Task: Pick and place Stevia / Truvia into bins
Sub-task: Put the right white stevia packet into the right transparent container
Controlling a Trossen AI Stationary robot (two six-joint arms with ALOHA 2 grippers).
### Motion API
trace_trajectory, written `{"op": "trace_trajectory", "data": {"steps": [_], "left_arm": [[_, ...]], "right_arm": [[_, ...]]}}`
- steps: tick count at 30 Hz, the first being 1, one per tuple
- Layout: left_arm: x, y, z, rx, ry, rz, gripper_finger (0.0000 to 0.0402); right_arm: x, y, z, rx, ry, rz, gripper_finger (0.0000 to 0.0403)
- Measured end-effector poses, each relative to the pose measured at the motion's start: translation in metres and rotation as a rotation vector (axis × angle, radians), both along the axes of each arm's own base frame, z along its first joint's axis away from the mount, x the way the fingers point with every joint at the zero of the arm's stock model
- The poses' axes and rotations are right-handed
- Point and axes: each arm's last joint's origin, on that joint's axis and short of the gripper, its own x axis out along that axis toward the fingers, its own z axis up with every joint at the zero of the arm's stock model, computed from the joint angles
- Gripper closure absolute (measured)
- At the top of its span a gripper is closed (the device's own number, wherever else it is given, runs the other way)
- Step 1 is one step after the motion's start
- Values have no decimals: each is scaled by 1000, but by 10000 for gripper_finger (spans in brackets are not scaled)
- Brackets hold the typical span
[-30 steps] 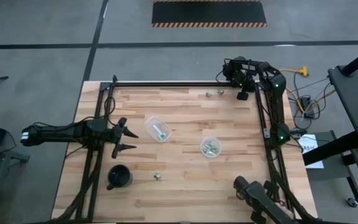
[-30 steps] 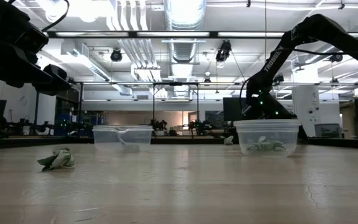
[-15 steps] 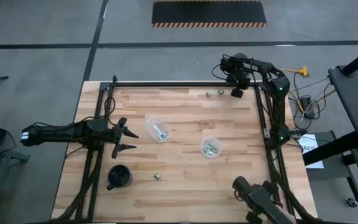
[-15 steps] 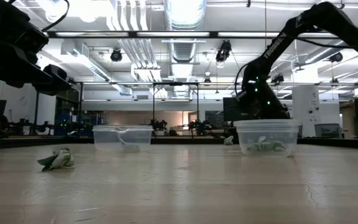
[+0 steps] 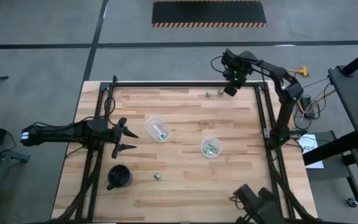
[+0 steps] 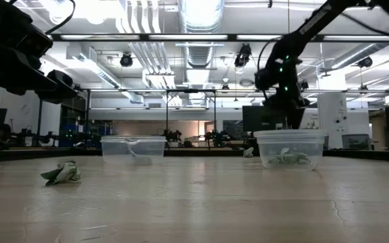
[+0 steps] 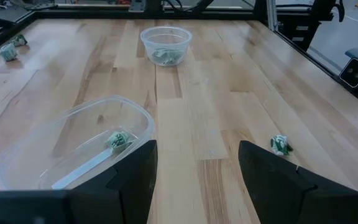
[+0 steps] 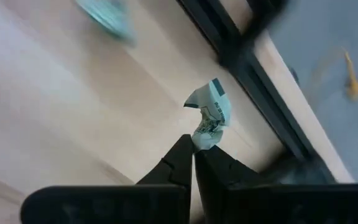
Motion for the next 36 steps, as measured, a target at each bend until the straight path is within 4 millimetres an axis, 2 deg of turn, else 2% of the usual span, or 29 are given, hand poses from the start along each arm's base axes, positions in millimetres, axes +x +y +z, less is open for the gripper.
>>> {"op": "trace_trajectory", "data": {"steps": [7,9,19,26,32,36], "left_arm": [[0,0,0,0,-1,0,193],[0,0,0,0,-1,0,193],[0,0,0,0,-1,0,193],[0,0,0,0,0,0,193],[0,0,0,0,0,0,193],[0,0,0,0,0,0,193]], "right_arm": [[0,44,15,-147,-339,12,395],[-2,61,13,-171,-418,37,395],[-4,144,-20,-274,-963,217,395],[-11,201,-52,-315,-1290,343,395],[-24,238,-70,-343,-1452,423,395],[-34,255,-77,-372,-1491,520,395]]}}
